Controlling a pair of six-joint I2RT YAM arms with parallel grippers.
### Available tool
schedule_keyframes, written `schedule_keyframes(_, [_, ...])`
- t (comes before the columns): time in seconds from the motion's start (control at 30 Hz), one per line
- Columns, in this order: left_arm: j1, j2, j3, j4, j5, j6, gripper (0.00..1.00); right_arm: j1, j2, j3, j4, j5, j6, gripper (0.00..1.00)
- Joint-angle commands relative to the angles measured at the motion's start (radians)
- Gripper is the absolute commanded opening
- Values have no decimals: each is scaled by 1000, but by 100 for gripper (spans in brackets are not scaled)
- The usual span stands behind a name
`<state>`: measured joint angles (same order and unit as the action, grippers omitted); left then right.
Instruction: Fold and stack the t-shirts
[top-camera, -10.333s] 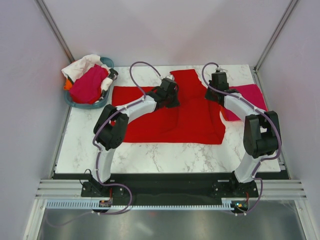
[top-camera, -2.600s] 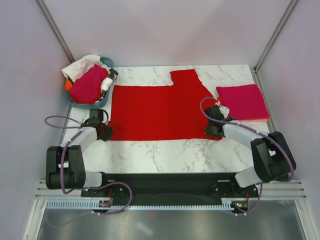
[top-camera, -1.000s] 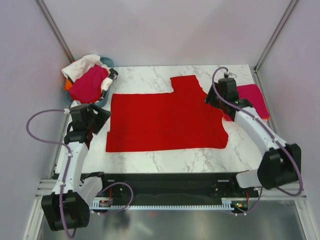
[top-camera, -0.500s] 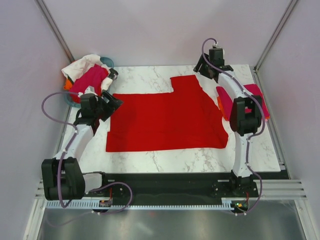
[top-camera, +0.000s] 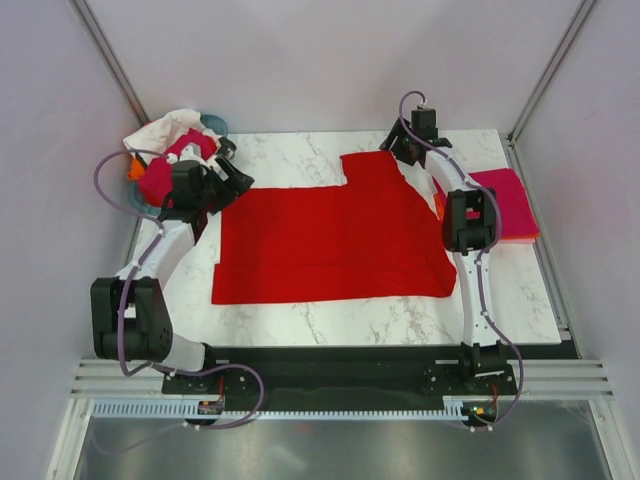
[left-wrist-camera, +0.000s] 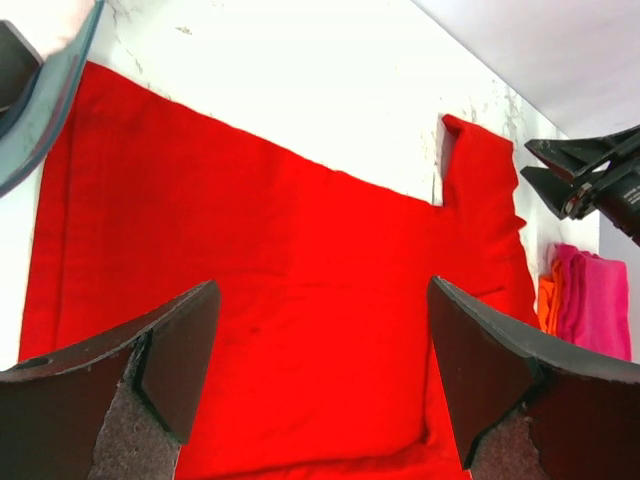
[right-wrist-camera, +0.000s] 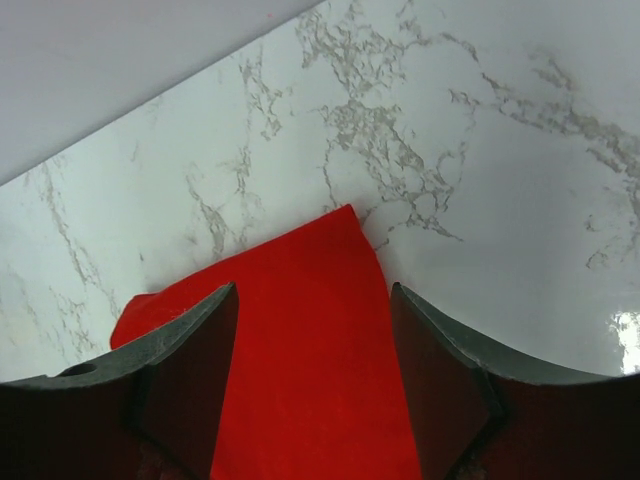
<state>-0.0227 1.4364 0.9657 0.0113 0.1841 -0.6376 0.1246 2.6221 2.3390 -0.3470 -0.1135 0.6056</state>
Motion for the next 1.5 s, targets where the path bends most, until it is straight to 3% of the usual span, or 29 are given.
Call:
schedule_keyframes(0.0, [0, 50, 62, 35, -23, 59, 91, -2, 29, 56, 34, -21, 16, 70])
schedule_keyframes(0.47, [-2, 223, 182, -7, -3, 122, 87, -2, 111, 48, 68, -66, 31, 60])
schedule_keyframes(0.67, [-6, 311, 252, -70, -28, 156, 85, -2, 119, 51, 51, -5, 29, 34])
schedule_keyframes(0.73, [-6, 349, 283, -86, -44, 174, 85, -2, 118, 49, 51, 9, 23, 31])
schedule_keyframes(0.87, [-8, 446, 390, -160, -61, 207, 85, 0, 127, 63, 37, -9, 7, 30])
schedule_keyframes(1.0, [-16, 502, 467, -206, -95, 223, 84, 23, 105, 45, -4, 81, -72, 44])
schedule_keyframes(1.2, [-17, 541, 499, -211, -80, 239, 85, 75, 76, 55, -73, 253, -187, 31])
schedule_keyframes(1.47, [-17, 599, 571, -264, -100, 274, 85, 118, 76, 36, -99, 377, -250, 31])
